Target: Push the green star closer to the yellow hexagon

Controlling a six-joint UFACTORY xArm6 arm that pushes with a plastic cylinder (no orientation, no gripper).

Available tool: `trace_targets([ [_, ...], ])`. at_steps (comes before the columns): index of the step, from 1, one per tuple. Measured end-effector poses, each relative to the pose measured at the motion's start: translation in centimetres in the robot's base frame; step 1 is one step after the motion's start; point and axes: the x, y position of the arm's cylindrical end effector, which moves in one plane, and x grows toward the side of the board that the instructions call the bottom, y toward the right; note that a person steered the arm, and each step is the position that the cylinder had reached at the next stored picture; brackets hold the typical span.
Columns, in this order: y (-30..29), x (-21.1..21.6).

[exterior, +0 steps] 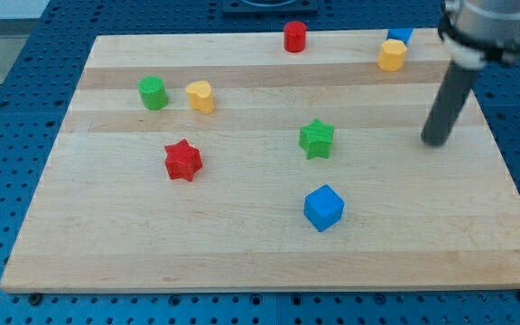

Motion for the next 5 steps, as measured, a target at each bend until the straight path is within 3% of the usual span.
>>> trace_targets([
  [1, -6.8, 3.7],
  [3, -16.3, 2.3],
  [5, -14.0, -4.2],
])
